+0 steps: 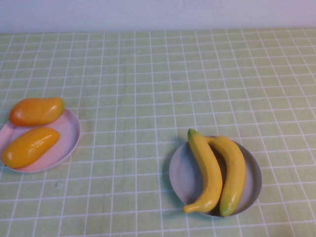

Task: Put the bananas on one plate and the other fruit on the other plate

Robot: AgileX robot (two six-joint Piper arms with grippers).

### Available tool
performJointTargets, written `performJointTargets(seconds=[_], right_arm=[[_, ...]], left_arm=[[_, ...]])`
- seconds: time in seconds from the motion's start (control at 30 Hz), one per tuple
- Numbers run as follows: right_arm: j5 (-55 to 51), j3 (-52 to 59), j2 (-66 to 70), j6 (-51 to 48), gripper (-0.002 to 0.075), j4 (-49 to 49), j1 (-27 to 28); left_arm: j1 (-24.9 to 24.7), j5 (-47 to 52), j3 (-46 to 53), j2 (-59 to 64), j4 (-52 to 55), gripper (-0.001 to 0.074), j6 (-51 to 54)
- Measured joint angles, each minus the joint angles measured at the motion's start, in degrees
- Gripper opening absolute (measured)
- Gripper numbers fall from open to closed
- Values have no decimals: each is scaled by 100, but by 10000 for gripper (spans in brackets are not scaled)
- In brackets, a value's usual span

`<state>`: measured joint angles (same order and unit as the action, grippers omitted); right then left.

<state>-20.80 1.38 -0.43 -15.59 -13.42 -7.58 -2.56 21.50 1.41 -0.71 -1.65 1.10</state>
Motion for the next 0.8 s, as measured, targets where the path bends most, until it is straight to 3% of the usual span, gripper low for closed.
performJointTargets(seconds=[0.8], right_arm=[[-174, 0, -32, -56, -15, -36, 0]], left_arm=[[0, 0, 0, 0, 0, -1, 0]])
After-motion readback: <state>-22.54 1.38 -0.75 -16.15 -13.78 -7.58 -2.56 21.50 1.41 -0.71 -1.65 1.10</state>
